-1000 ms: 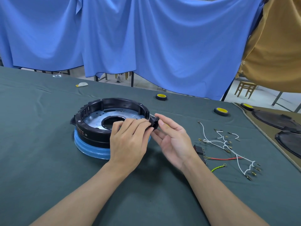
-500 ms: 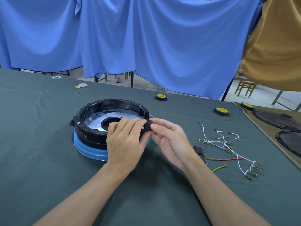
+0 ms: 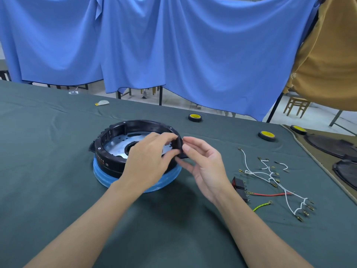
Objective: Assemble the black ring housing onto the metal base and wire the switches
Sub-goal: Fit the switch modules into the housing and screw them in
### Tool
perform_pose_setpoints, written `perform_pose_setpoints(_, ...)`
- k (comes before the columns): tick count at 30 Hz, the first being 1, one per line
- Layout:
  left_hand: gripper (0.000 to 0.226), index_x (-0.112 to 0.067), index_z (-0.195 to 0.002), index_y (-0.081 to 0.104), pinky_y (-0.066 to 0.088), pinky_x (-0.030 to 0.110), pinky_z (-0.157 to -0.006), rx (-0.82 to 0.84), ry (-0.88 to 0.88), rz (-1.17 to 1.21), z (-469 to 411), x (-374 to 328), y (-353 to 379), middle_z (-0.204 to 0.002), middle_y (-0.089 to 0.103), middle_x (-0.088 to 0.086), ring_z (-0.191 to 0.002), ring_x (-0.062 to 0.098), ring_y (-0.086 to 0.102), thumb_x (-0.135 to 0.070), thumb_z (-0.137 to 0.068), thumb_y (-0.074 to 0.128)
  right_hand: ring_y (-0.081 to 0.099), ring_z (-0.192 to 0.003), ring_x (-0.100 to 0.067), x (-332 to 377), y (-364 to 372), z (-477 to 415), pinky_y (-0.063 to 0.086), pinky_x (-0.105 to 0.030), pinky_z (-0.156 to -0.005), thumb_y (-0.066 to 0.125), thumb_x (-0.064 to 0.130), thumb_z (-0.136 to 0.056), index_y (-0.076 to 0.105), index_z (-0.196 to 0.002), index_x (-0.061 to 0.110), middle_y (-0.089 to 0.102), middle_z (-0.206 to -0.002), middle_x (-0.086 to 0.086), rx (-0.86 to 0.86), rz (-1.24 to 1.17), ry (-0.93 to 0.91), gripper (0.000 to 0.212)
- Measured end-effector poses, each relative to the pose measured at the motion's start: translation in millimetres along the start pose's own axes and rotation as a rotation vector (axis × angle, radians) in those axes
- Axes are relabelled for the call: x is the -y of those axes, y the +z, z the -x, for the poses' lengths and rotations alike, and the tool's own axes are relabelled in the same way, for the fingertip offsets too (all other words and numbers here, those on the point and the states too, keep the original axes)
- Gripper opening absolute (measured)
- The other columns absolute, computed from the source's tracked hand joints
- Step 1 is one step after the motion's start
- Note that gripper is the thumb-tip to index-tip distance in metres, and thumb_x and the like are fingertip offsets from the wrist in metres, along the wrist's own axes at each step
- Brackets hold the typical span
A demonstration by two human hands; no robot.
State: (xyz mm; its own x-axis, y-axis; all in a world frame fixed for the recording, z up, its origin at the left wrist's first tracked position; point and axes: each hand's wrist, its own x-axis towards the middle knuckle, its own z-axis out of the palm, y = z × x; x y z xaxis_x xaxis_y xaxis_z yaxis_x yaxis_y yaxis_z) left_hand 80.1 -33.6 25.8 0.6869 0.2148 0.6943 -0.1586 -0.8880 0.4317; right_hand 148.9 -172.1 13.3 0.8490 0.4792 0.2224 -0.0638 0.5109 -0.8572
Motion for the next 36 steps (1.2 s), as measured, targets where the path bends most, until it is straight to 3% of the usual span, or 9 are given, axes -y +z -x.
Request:
perform_pose_setpoints(4, 0.028, -0.017, -0.110, 0.073, 0.050, 0.039, -0.089, 0.036, -0.074, 0.067, -29, 6, -10, -0.093, 0.071, 0.001, -0.091, 0.021, 0.065, -0.021, -0.083, 0.077, 0.067, -0.091, -0.014, -14, 3, -5, 0.058, -0.032, -0.072, 0.062, 0.010, -0.092, 0.071, -0.097, 0.015, 0.072, -0.098, -0.003, -0.237, 0.199, -0.004, 0.011)
perform_pose_setpoints(6, 0.028, -0.016, -0.111, 0.072, 0.050, 0.038, -0.090, 0.101, -0.087, 0.045, -42, 9, -11, -0.093, 0.071, 0.000, -0.093, 0.019, 0.065, -0.020, -0.083, 0.077, 0.065, -0.095, -0.009, -25, 4, -3, 0.058, -0.032, -0.077, 0.062, 0.010, -0.092, 0.069, -0.096, 0.022, 0.070, -0.099, 0.002, -0.279, 0.479, -0.076, 0.014)
perform_pose_setpoints(10, 0.030, -0.014, -0.114, 0.071, 0.050, 0.039, -0.093, 0.190, -0.107, 0.049, -60, 19, -6, -0.103, 0.074, 0.007, -0.094, 0.020, 0.067, -0.016, -0.085, 0.074, 0.056, -0.101, 0.008, -34, 3, 0, 0.042, -0.012, -0.089, 0.063, 0.018, -0.091, 0.065, -0.102, 0.028, 0.063, -0.105, 0.016, -0.225, 0.895, -0.244, 0.015)
perform_pose_setpoints(14, 0.028, -0.014, -0.114, 0.072, 0.050, 0.033, -0.093, 0.228, -0.107, 0.062, -62, 25, 2, -0.103, 0.074, 0.006, -0.093, 0.018, 0.067, -0.013, -0.086, 0.073, 0.051, -0.101, 0.016, -31, 1, -1, 0.035, 0.001, -0.083, 0.060, 0.018, -0.093, 0.061, -0.099, 0.032, 0.061, -0.103, 0.020, -0.216, 0.902, -0.231, 0.015)
perform_pose_setpoints(18, 0.029, -0.017, -0.113, 0.072, 0.049, 0.027, -0.091, 0.222, -0.129, 0.091, -60, 30, 5, -0.100, 0.074, 0.002, -0.091, 0.011, 0.065, -0.013, -0.085, 0.074, 0.052, -0.103, 0.013, -31, 1, -1, 0.038, -0.003, -0.086, 0.059, 0.018, -0.094, 0.063, -0.101, 0.028, 0.059, -0.103, 0.021, -0.213, 0.915, -0.230, 0.013)
perform_pose_setpoints(21, 0.029, -0.017, -0.112, 0.072, 0.045, 0.012, -0.080, 0.241, -0.131, 0.078, -60, 32, 6, -0.101, 0.073, -0.003, -0.085, 0.003, 0.062, -0.013, -0.083, 0.076, 0.053, -0.103, 0.009, -31, 2, 0, 0.040, -0.010, -0.089, 0.058, 0.018, -0.094, 0.066, -0.106, 0.023, 0.059, -0.105, 0.019, -0.207, 0.920, -0.223, 0.015)
perform_pose_setpoints(28, 0.038, -0.020, -0.121, 0.069, 0.052, 0.026, -0.090, 0.303, -0.075, 0.048, -58, 32, 10, -0.106, 0.073, 0.003, -0.094, 0.011, 0.066, -0.012, -0.085, 0.074, 0.052, -0.102, 0.009, -30, 2, 1, 0.035, -0.001, -0.087, 0.059, 0.016, -0.094, 0.066, -0.109, 0.020, 0.059, -0.109, 0.016, -0.205, 0.959, -0.221, 0.018)
perform_pose_setpoints(36, 0.035, -0.021, -0.125, 0.068, 0.039, 0.017, -0.082, 0.323, -0.042, -0.030, -59, 30, 10, -0.097, 0.073, 0.006, -0.081, 0.013, 0.057, -0.023, -0.089, 0.071, 0.051, -0.105, 0.006, -29, 3, 3, 0.033, 0.000, -0.087, 0.059, 0.012, -0.092, 0.067, -0.112, 0.019, 0.060, -0.114, 0.013, -0.203, 0.997, -0.217, 0.022)
